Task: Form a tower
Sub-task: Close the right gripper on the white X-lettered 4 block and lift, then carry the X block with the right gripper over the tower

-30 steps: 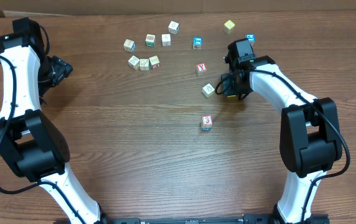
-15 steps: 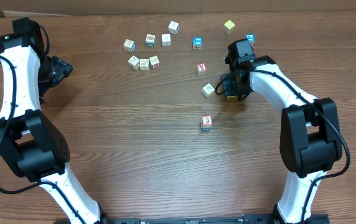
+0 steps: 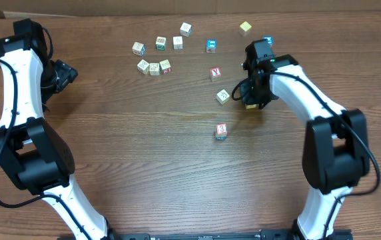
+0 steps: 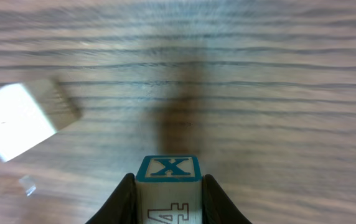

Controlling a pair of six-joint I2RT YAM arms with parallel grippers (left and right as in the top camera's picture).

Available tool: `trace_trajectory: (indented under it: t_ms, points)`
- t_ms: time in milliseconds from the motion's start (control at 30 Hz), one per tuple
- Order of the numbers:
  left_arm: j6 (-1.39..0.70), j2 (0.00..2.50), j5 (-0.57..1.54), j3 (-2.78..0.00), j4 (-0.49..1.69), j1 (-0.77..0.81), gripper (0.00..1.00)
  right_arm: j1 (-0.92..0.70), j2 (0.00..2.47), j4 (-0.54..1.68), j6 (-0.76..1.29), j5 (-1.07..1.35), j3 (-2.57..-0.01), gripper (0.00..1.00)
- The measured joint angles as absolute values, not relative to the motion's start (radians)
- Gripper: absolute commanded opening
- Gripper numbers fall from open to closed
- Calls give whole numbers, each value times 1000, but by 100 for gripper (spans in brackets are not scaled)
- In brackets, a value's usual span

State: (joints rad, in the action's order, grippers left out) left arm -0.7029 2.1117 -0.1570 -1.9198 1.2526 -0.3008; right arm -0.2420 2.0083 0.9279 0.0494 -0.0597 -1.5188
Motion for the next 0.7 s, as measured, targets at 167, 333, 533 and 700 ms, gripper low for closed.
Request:
trace_trajectory:
  t_ms: [167,333,533,700]
  points:
    - [-703,2112,-157,-1920,1253,-301,100,-242,1833,995,59,-59,-1542,12]
    - [-703,2112,-157,-1920,1252,-301,100,-242,1658,1085,84,-51,-1562,12]
    - [-703,2112,-157,-1920,1253,-301,100,-242,1590,1184,97,41,-1565,11]
    - [-703,2112,-157,-1920,1253,-301,100,-242,1591,1194,101,145,-1565,14]
